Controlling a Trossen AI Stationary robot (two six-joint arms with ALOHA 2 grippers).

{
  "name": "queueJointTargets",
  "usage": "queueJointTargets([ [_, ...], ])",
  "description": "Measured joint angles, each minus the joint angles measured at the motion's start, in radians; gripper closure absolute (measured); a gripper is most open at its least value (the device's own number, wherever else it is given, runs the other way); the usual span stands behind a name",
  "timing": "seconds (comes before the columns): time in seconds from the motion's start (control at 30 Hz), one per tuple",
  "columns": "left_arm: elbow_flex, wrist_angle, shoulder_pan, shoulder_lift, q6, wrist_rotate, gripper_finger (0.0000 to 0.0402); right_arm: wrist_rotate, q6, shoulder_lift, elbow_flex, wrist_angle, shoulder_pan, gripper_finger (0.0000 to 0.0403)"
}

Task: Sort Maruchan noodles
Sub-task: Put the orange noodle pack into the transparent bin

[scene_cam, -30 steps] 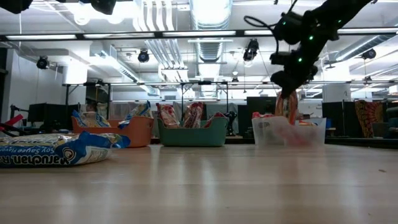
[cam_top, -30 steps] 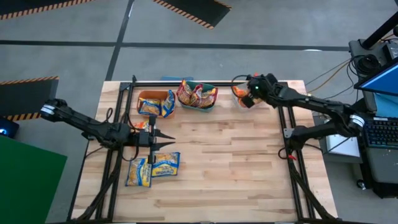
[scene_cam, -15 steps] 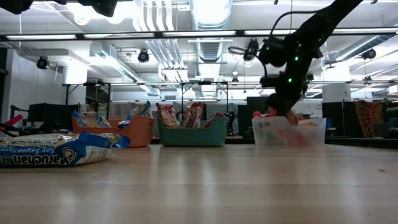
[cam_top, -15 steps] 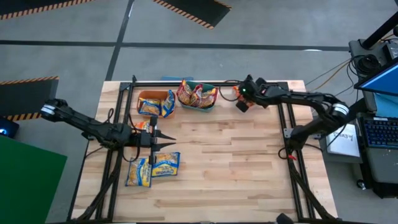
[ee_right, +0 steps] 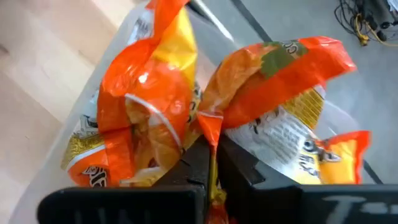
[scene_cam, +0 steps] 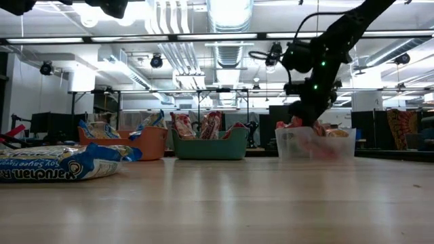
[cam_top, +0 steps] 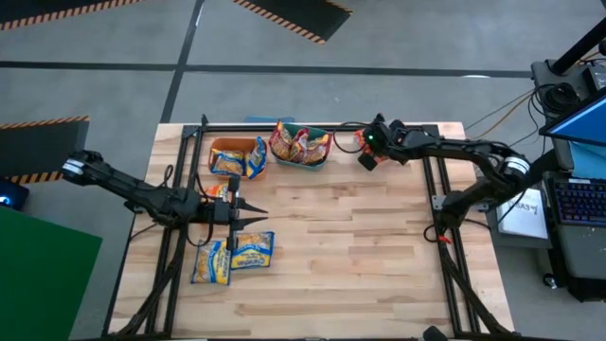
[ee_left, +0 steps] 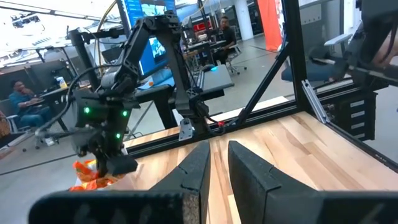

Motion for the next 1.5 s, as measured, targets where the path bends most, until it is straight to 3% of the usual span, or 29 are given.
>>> queueJointTargets([
  [0.3,0.0,-0.005,0.0,0.0,-0.002,0.0,0.0361,0.005,0.063,-0.116,0.0,-0.076,-0.003,0.0332],
  [0.47,0.0,-0.005,0.0,0.0,-0.002,0.0,0.0361,0.117,0.083,-0.153,0.0,-0.038,-0.009,0.0316],
  [0.63,0.0,-0.009,0.0,0.0,-0.002,0.0,0.0361,0.106,0.081,-0.139,0.0,0.018,-0.058,0.034],
  [0.83,0.0,-0.013,0.0,0.0,-0.003,0.0,0.0361,0.079,0.077,-0.01,-0.002,0.098,-0.112,0.0389],
  [0.93,0.0,-0.013,0.0,0.0,-0.006,0.0,0.0361,0.031,0.073,0.07,-0.002,0.151,-0.114,0.0393],
  [1.13,0.0,-0.013,0.0,0.0,-0.006,0.0,0.0361,0.062,0.084,0.181,0.001,0.186,-0.119,0.0394],
  [1.3,0.0,-0.015,0.0,0.0,-0.005,0.0,0.0361,0.059,0.093,0.179,0.001,0.188,-0.121,0.0394],
  [1.5,0.0,-0.02,0.0,0.0,-0.006,0.0,0.0361,0.053,0.083,0.087,-0.007,0.153,-0.122,0.0394],
])
